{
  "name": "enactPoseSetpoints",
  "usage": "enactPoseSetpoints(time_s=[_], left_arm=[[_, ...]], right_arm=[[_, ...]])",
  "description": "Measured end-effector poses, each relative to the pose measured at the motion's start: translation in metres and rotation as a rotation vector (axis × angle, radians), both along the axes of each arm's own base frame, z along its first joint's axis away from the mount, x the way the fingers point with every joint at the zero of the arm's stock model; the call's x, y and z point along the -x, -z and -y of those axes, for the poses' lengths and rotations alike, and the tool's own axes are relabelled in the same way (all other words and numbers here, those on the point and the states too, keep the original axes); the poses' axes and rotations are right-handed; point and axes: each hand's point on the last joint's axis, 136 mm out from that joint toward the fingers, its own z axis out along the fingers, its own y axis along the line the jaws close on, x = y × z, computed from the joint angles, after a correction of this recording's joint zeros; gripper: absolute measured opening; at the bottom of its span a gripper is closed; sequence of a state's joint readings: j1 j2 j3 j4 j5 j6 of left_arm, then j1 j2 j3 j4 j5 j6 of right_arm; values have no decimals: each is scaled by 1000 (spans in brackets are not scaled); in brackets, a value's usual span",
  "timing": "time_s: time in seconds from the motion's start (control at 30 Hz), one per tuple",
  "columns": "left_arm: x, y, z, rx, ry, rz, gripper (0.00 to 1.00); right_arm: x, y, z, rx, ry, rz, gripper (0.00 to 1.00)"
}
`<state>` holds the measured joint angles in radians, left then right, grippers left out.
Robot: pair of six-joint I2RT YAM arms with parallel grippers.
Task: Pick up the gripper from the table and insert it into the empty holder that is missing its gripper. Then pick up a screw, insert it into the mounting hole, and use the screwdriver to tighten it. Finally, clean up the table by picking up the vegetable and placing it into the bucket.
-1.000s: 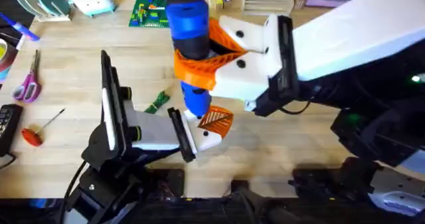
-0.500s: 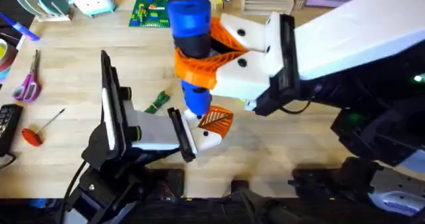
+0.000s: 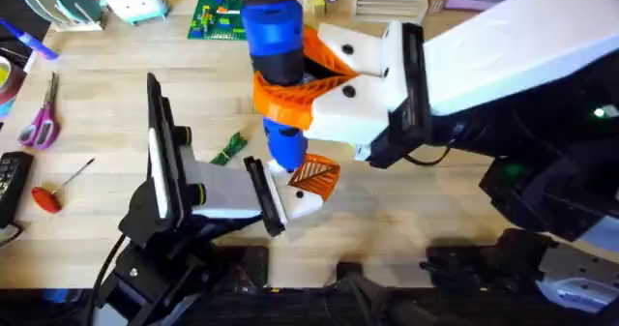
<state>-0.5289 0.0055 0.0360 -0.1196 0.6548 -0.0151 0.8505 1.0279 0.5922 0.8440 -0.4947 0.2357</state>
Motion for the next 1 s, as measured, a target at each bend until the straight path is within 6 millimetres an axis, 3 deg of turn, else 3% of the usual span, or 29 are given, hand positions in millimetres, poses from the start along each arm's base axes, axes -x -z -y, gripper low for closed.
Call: enactPoseSetpoints(time_s=[1.0], left_arm=[[0,0,0,0,0,0,5]], right_arm=[[-2,2,-3,-4,-5,-18,26]])
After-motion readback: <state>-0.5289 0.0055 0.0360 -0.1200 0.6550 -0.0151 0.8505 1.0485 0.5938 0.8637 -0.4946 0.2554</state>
